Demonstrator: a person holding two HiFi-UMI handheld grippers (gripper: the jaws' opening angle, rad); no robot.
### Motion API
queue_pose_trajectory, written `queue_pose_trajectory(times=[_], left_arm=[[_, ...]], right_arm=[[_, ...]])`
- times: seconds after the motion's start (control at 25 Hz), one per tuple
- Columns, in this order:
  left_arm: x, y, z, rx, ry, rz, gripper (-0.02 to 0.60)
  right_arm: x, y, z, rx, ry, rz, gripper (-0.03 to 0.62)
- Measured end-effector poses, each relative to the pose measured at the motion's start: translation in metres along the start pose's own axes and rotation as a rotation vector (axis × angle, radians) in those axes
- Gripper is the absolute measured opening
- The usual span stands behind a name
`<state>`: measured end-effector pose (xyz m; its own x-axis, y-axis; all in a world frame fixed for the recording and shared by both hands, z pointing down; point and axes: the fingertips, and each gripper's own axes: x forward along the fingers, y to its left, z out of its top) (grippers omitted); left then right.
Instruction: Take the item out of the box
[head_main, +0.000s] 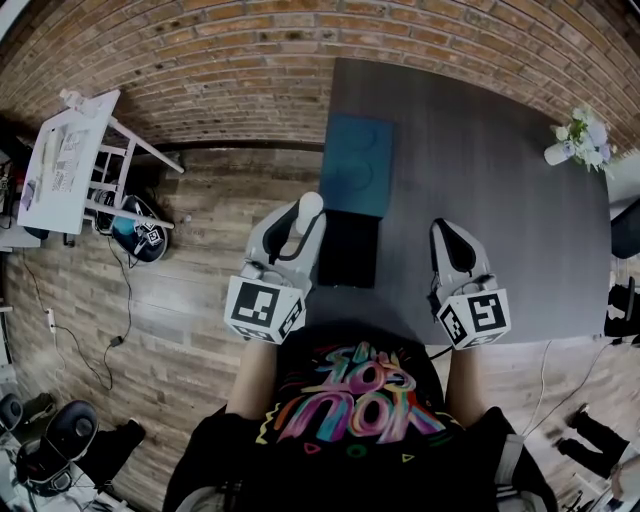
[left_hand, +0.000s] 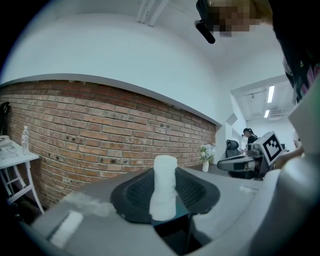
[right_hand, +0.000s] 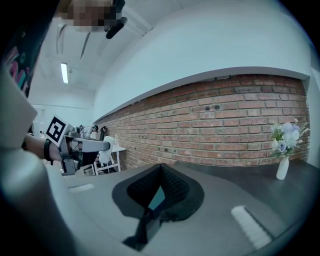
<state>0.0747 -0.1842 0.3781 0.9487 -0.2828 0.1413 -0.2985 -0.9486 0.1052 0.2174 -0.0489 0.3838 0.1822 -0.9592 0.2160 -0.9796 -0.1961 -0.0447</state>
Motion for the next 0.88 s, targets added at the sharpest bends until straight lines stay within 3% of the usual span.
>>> queue_pose_trajectory(times=[0.88], left_arm=[[-0.0004,0.0000,-0.0030,-0.008,0.013,0.002,0.135]], right_arm=[[-0.0003,0.0005,-0.0020,0.005,0.009,0.007,0.000]])
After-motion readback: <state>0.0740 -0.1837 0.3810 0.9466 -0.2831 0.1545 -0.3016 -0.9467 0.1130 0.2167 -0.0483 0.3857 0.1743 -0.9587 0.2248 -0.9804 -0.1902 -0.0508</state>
